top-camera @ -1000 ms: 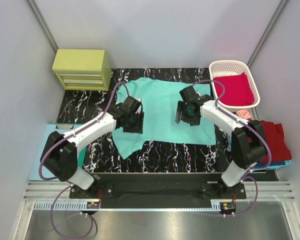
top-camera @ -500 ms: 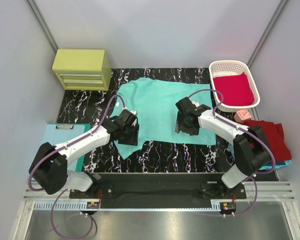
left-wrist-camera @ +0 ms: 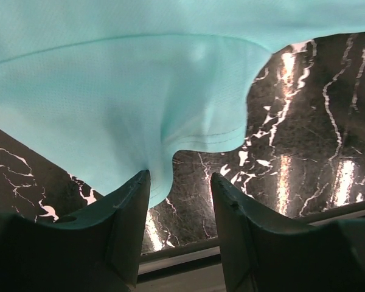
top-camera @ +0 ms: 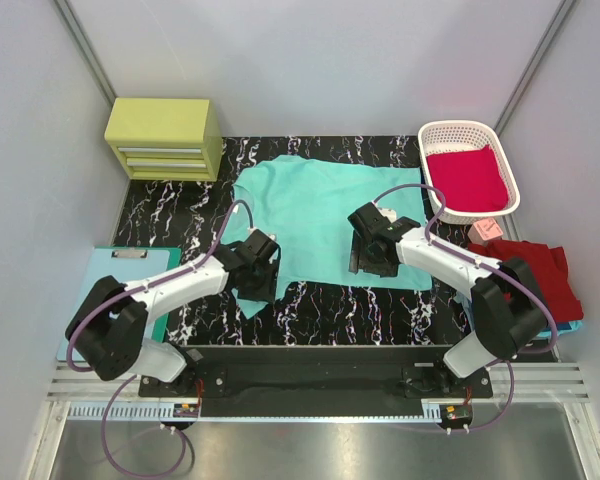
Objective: Fold and stack the t-shirts
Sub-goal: Grap the side of the flattened tshirt closest away from the robot with both arms
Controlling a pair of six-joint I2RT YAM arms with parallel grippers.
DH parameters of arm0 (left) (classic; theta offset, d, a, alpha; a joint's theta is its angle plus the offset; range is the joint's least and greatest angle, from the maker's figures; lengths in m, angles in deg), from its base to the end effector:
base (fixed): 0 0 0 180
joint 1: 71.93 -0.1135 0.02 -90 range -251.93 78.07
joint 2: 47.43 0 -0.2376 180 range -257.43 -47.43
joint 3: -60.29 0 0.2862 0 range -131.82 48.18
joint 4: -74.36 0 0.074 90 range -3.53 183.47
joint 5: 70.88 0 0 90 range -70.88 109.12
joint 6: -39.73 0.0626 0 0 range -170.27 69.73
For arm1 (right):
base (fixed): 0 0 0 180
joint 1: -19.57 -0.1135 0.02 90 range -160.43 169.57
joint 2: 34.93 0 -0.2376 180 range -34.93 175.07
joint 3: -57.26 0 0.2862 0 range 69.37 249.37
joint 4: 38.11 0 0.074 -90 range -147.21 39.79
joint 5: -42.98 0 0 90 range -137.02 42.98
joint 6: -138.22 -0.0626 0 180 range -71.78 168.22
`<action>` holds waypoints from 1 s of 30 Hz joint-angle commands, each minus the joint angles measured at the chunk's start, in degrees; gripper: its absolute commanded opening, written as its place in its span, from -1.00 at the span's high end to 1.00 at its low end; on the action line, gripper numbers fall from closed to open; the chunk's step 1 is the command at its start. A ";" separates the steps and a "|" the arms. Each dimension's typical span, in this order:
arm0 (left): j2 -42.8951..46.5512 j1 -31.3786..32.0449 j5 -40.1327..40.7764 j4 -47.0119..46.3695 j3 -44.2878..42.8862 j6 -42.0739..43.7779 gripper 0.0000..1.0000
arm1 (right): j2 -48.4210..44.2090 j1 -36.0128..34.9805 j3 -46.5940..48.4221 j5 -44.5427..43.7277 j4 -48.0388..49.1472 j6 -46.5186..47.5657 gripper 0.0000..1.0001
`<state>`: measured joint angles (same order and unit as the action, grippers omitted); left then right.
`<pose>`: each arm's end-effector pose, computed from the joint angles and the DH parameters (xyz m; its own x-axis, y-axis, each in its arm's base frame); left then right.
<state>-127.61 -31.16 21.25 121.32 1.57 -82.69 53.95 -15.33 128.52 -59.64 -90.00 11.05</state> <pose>0.2257 -0.1916 0.1159 -0.9388 0.1021 -0.3290 0.1646 0.9720 -0.1680 0.2829 0.1807 0.1379 -0.9116 0.0829 -0.4026 0.0693 0.9964 0.0484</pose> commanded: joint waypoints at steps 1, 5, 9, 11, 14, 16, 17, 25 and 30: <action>-2.34 0.10 1.73 -0.66 0.38 -2.02 0.04 | -2.05 -0.44 -0.18 -2.67 1.03 -0.19 -0.43; -4.63 0.10 1.91 0.30 0.03 -2.82 0.13 | -2.13 -0.44 0.17 -3.55 1.03 0.51 -0.44; -5.16 0.10 3.14 1.36 0.73 -3.26 0.27 | -3.01 -0.44 0.26 -4.25 0.68 0.61 -0.45; -4.64 0.10 3.84 1.80 1.17 -3.43 0.35 | -3.45 -0.44 0.17 -4.95 0.50 0.61 -0.44; -3.67 0.10 4.46 1.89 1.61 -3.87 0.44 | -4.42 -0.44 -0.35 -6.70 -0.63 0.08 -0.43; -3.75 0.10 4.46 2.15 1.52 -3.87 0.46 | -4.59 -0.44 -0.97 -7.59 -1.86 -1.24 -0.42; -3.75 0.10 4.37 2.24 1.52 -3.87 0.46 | -4.59 -0.44 -1.49 -7.51 -2.48 -2.98 -0.42; -4.37 0.10 3.85 2.24 1.17 -3.52 0.46 | -3.02 -0.26 -7.21 -6.89 -5.12 -11.52 -0.42; -3.84 0.10 3.58 2.76 0.99 -3.00 0.46 | -1.60 2.11 -6.77 -8.12 -4.68 -14.95 -0.41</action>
<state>-132.61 -31.16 24.09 123.24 2.69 -86.12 52.07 -14.96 121.07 -64.49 -94.90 0.93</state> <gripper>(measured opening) 0.274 0.708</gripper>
